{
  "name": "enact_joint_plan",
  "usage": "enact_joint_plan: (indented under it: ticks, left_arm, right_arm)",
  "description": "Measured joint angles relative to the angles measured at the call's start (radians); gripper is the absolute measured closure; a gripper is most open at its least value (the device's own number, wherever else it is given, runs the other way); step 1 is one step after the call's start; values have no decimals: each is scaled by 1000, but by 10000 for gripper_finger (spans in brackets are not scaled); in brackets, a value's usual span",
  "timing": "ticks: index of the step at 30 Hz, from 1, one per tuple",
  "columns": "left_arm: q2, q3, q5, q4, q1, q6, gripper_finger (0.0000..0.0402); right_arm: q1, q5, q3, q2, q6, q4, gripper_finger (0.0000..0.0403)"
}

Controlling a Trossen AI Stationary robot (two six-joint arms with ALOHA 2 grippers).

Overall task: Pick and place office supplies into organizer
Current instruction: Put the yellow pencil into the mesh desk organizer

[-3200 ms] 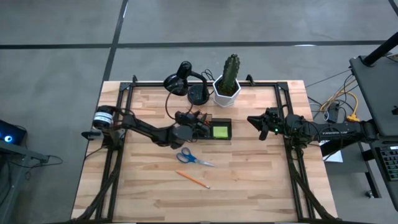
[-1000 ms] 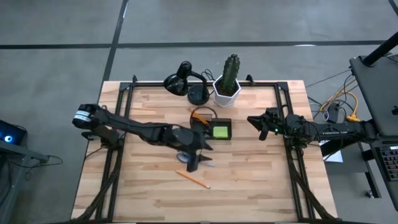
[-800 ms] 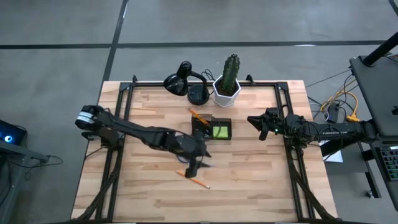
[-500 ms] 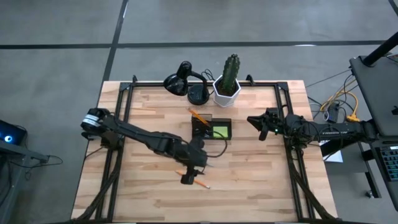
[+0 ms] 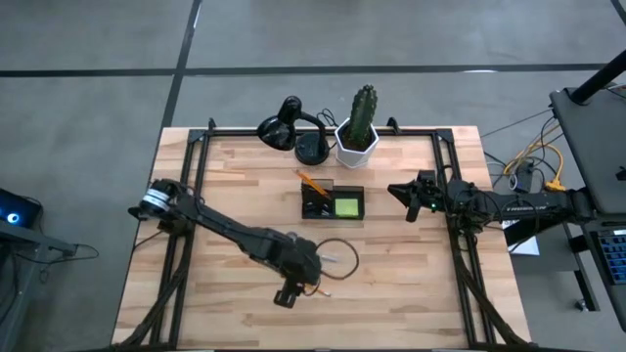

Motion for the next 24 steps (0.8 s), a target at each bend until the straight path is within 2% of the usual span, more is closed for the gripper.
enact_joint_plan:
  ticks: [8,16,24]
  left_arm:
    - [89,100,-5,-208,-9,0,221]
    - [166,135,-12,-282,-10,-9,221]
    - [167,126,-74,-323,-8,-51,221]
  right_arm:
    - [0,0,0,4,0,-8,360]
    - [0,0,0,5,0,-22,360]
    - [0,0,0,5,0,-27,360]
